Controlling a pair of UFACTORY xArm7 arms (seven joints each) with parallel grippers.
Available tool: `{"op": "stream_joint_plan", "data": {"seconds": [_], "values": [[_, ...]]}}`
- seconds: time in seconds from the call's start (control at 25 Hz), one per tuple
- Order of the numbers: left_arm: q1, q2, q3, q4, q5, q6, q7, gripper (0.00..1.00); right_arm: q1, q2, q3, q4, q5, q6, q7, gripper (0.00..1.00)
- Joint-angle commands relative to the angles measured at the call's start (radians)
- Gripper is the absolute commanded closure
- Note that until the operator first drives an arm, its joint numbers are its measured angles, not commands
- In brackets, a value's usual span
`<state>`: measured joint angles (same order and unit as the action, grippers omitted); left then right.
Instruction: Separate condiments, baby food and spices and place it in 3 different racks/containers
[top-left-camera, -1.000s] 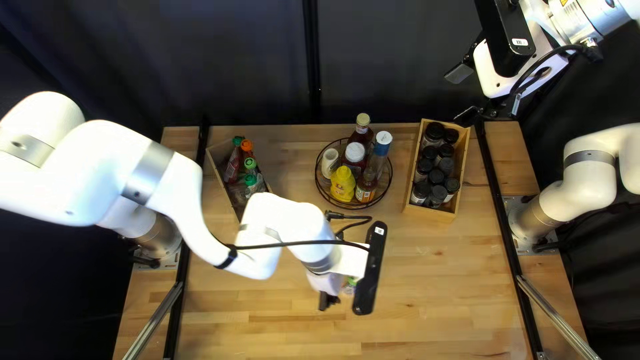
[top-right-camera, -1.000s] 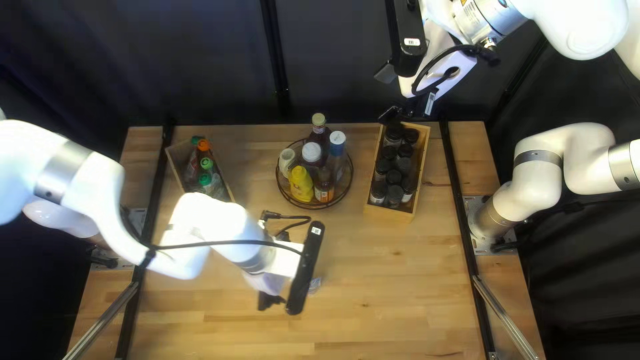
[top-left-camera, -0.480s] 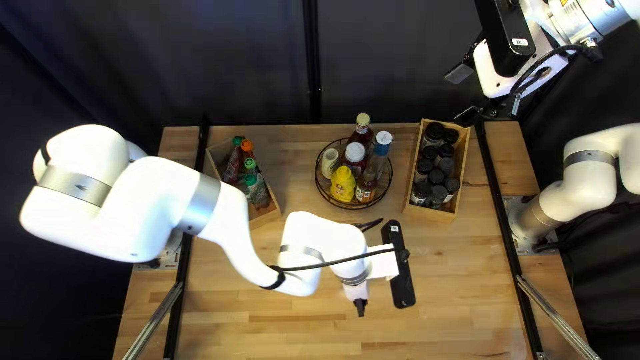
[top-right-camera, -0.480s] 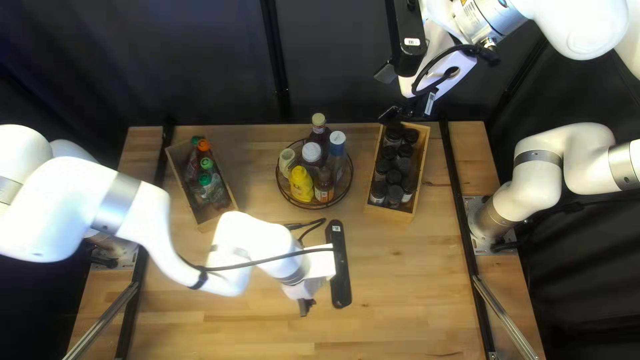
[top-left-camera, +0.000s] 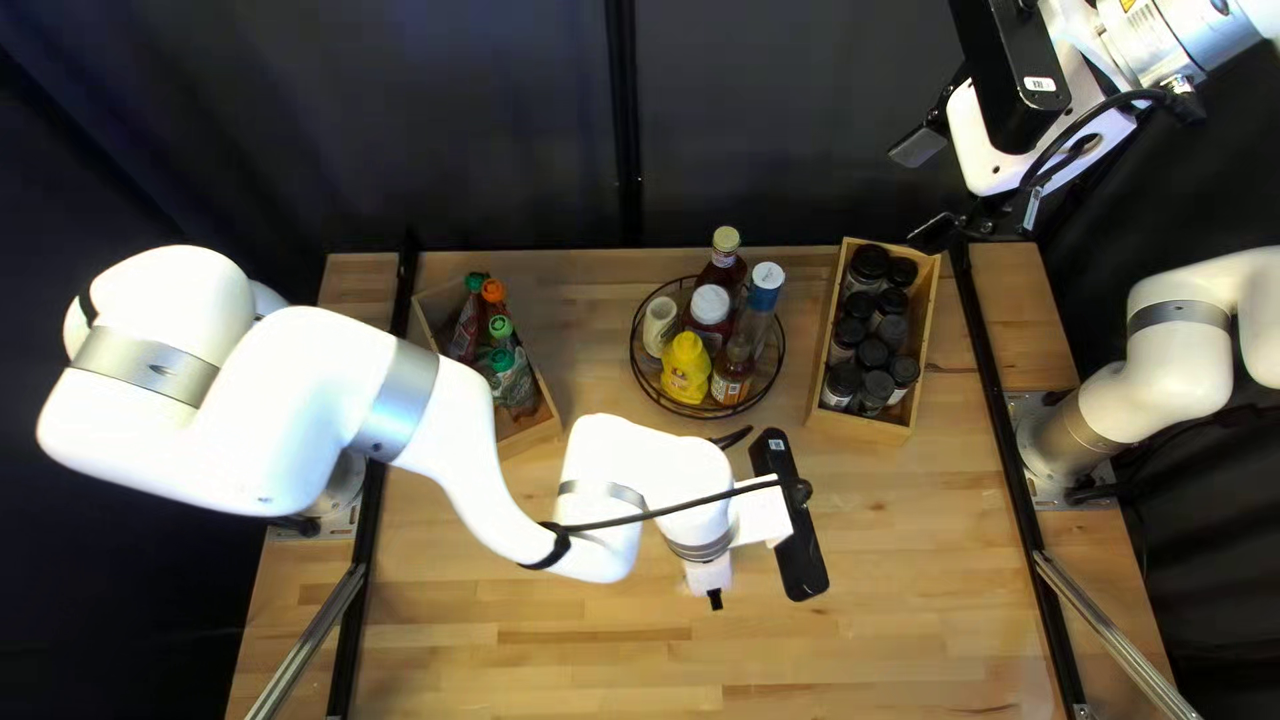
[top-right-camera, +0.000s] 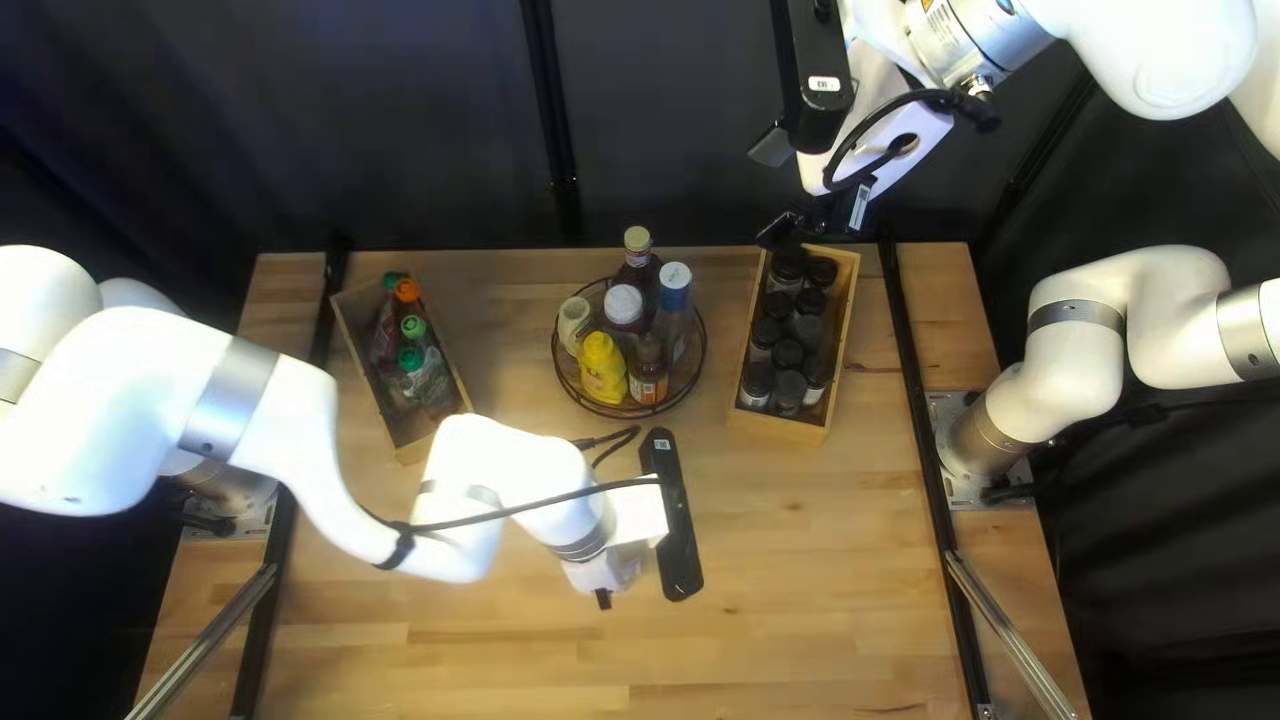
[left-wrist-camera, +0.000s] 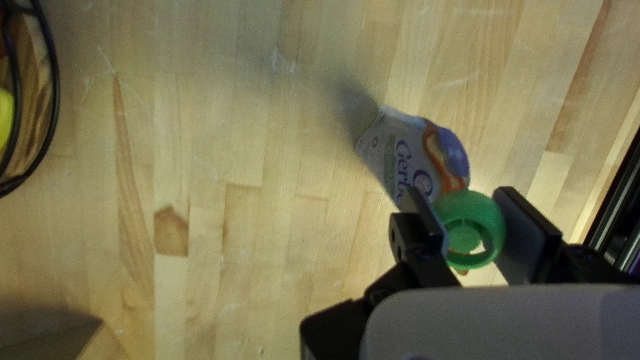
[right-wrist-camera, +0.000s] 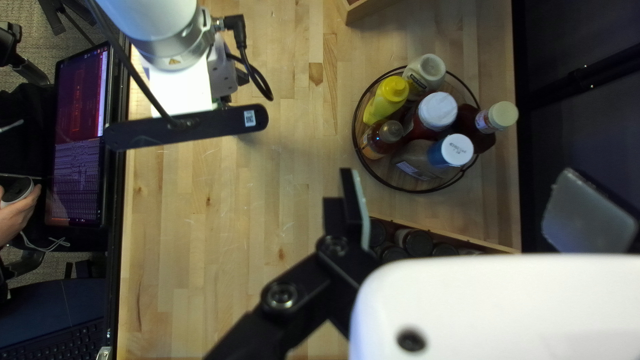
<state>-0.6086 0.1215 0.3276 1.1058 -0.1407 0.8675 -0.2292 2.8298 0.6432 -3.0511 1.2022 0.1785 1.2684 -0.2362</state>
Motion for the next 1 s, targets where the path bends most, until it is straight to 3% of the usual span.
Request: {"op": "stream_joint_plan", "data": {"seconds": [0.04,0.36,0.68,1.0], "values": [[0.000,-0.124,0.002,-0.061,0.025,0.111,0.095,1.00,0.000,0.000,0.000,0.000,0.000,0.000,0.000,0.00],[0.010,-0.256,0.010,-0.099,0.100,0.345,0.169,1.00,0.000,0.000,0.000,0.000,0.000,0.000,0.000,0.00],[0.027,-0.575,0.067,-0.283,0.183,0.520,0.478,1.00,0.000,0.000,0.000,0.000,0.000,0.000,0.000,0.00],[0.057,-0.681,0.183,-0.301,0.265,0.687,0.773,1.00,0.000,0.000,0.000,0.000,0.000,0.000,0.000,0.00]]}}
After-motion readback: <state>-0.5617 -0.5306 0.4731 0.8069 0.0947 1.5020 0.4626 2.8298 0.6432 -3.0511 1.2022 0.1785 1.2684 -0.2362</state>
